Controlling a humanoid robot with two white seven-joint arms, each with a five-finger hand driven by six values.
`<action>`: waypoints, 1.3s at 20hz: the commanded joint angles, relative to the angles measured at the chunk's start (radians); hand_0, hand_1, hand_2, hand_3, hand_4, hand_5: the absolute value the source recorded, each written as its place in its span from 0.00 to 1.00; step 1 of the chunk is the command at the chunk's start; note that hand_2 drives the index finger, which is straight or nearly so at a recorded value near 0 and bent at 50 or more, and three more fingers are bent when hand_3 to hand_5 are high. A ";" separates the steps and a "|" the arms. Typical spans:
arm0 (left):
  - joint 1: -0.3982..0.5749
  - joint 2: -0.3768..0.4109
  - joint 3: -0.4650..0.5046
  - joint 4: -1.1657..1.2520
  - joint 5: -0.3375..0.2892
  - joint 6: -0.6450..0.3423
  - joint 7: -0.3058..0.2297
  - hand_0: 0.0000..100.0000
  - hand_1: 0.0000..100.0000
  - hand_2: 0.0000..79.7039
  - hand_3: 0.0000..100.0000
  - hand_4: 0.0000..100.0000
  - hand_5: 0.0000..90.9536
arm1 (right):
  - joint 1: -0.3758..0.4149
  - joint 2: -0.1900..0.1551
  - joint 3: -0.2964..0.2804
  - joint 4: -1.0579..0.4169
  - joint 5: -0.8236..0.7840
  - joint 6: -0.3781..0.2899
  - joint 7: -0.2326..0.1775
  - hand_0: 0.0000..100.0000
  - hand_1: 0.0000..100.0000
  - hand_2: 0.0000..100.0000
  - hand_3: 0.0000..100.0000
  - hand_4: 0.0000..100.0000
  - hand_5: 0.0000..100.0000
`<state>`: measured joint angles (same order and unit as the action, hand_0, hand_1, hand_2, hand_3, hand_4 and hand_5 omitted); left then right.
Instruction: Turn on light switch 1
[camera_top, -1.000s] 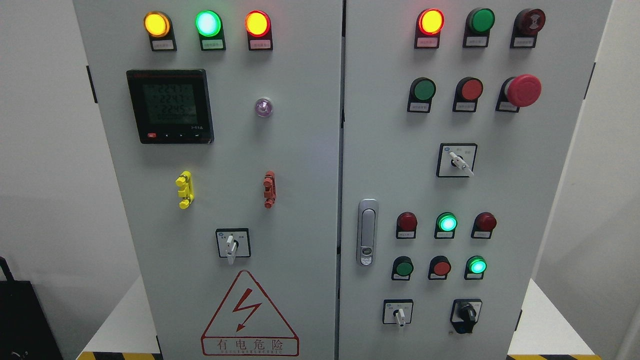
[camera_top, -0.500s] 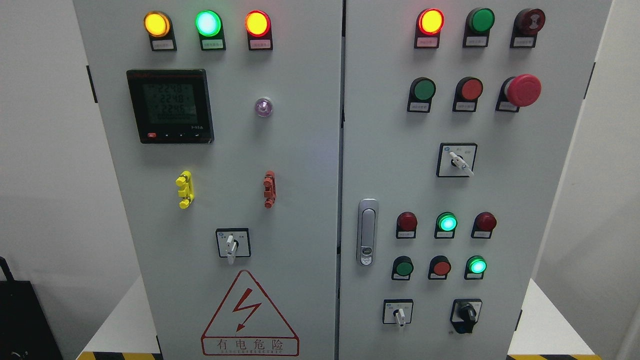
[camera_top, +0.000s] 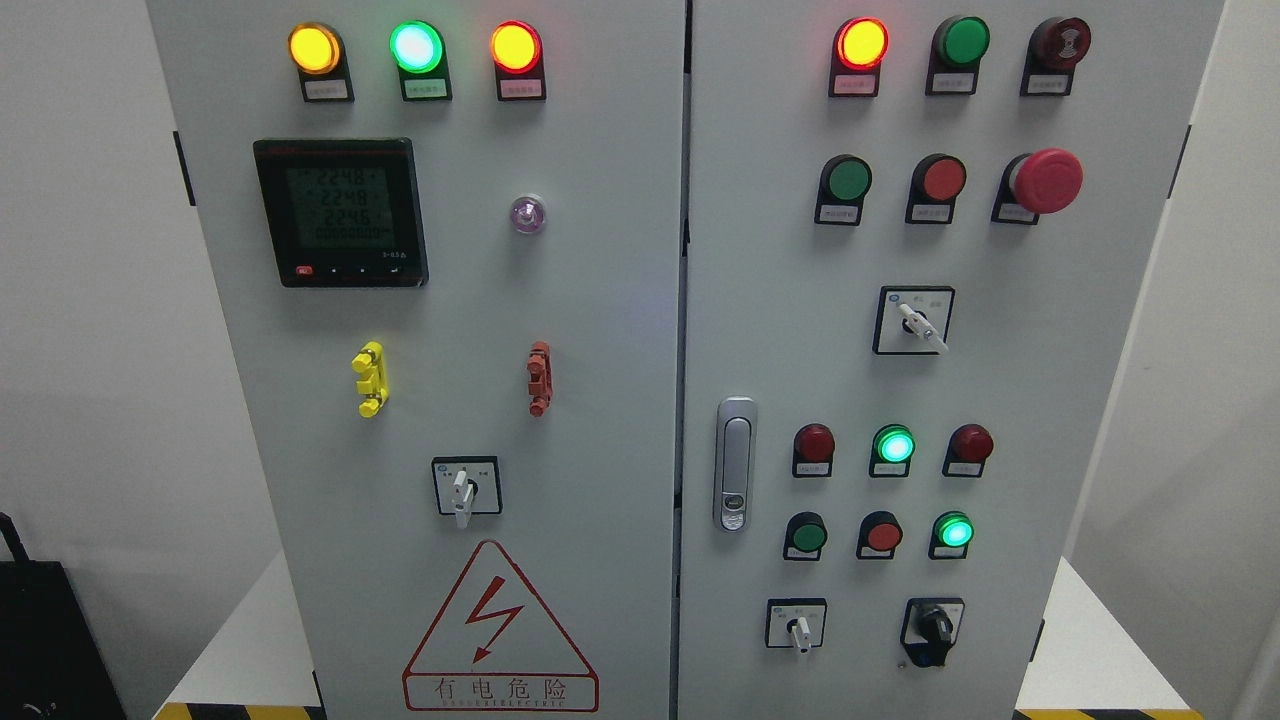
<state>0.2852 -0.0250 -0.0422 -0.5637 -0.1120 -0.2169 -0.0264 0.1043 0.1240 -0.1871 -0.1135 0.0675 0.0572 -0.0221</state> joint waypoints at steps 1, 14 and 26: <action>0.031 0.011 0.110 -0.404 -0.031 -0.093 -0.001 0.41 0.07 0.02 0.21 0.29 0.00 | 0.000 0.000 0.000 0.000 0.000 0.000 0.001 0.00 0.00 0.00 0.00 0.00 0.00; 0.028 0.007 0.077 -0.910 -0.018 -0.180 -0.003 0.35 0.25 0.35 0.52 0.62 0.23 | 0.000 0.000 -0.002 0.000 0.000 0.000 0.001 0.00 0.00 0.00 0.00 0.00 0.00; 0.026 0.005 -0.122 -1.257 -0.006 -0.059 0.166 0.24 0.36 0.49 0.64 0.75 0.55 | 0.000 -0.001 0.000 0.000 0.000 0.000 0.001 0.00 0.00 0.00 0.00 0.00 0.00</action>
<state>0.3120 -0.0024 -0.0395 -1.4843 -0.1195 -0.3296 0.0905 0.1043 0.1240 -0.1876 -0.1135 0.0675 0.0572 -0.0222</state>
